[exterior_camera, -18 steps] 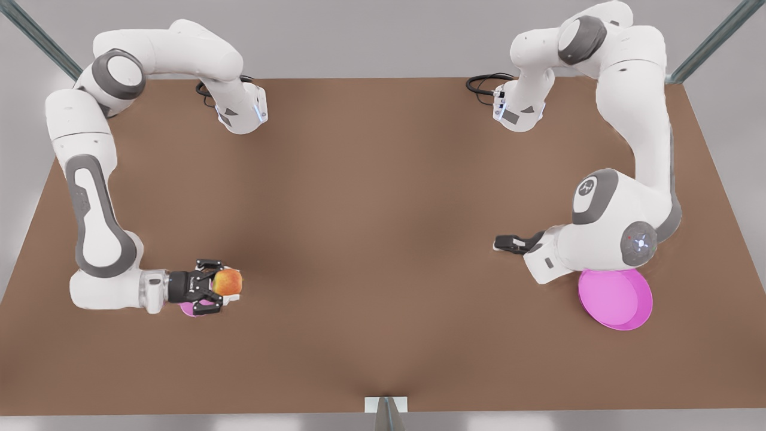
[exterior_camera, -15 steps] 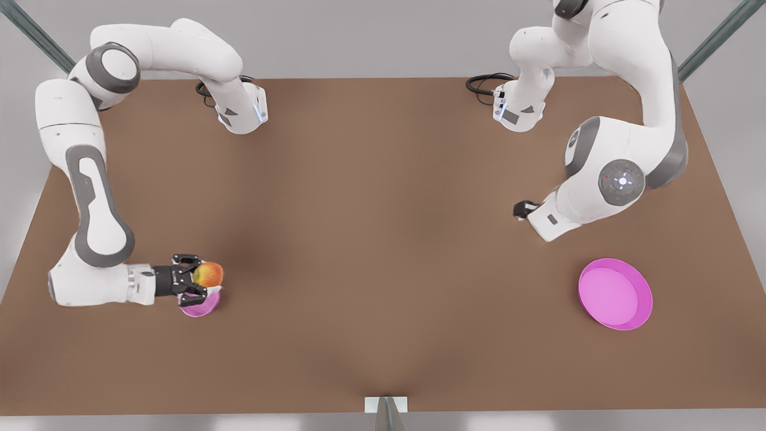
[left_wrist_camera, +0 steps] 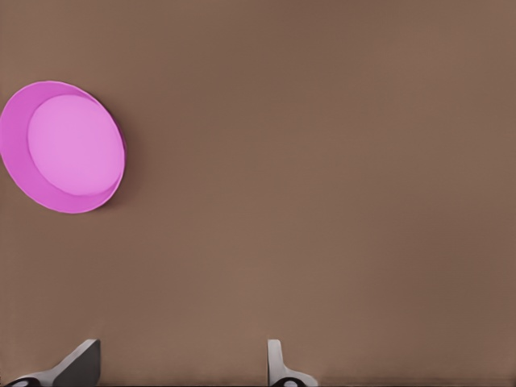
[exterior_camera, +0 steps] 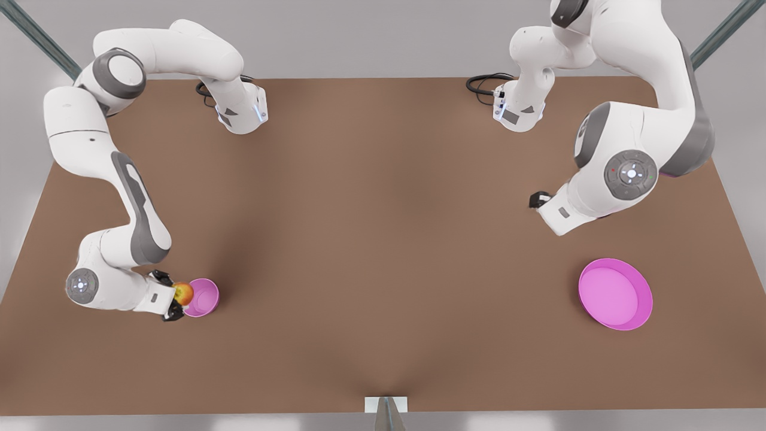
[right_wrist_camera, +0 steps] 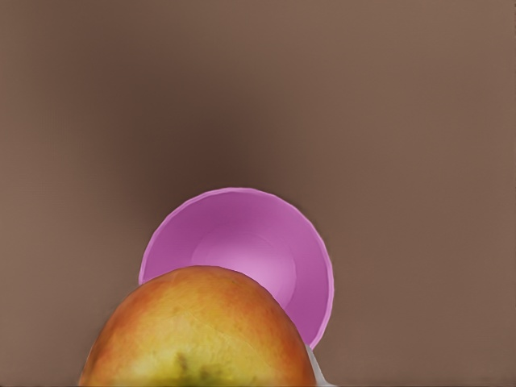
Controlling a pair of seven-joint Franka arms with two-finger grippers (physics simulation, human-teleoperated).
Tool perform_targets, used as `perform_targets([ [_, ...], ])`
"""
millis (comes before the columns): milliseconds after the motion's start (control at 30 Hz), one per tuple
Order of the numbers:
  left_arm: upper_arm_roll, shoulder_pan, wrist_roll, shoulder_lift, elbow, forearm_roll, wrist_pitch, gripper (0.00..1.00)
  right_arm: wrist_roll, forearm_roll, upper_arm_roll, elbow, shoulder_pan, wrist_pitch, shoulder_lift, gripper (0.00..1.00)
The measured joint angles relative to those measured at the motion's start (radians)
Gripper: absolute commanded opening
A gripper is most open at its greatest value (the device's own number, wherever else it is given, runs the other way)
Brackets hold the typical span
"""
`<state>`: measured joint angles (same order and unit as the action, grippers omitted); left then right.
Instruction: Use the left arm to pick up the apple from the plate, transfer it to the gripper of the right arm, and then use the right arm to place it into the bowl
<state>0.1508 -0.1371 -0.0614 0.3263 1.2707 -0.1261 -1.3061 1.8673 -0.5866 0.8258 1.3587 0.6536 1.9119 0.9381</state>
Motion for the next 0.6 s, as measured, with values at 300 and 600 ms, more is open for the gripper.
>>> perform_targets([
  [300,-0.016,0.029,-0.027,0.042,-0.021,0.024,-0.019,1.0,-0.12,-0.034,-0.011,0.043,-0.014,0.083,0.026,1.0],
  [600,-0.027,0.054,-0.041,0.044,-0.023,0.014,-0.097,1.0,-0.207,-0.034,-0.001,0.026,-0.015,0.104,-0.004,1.0],
])
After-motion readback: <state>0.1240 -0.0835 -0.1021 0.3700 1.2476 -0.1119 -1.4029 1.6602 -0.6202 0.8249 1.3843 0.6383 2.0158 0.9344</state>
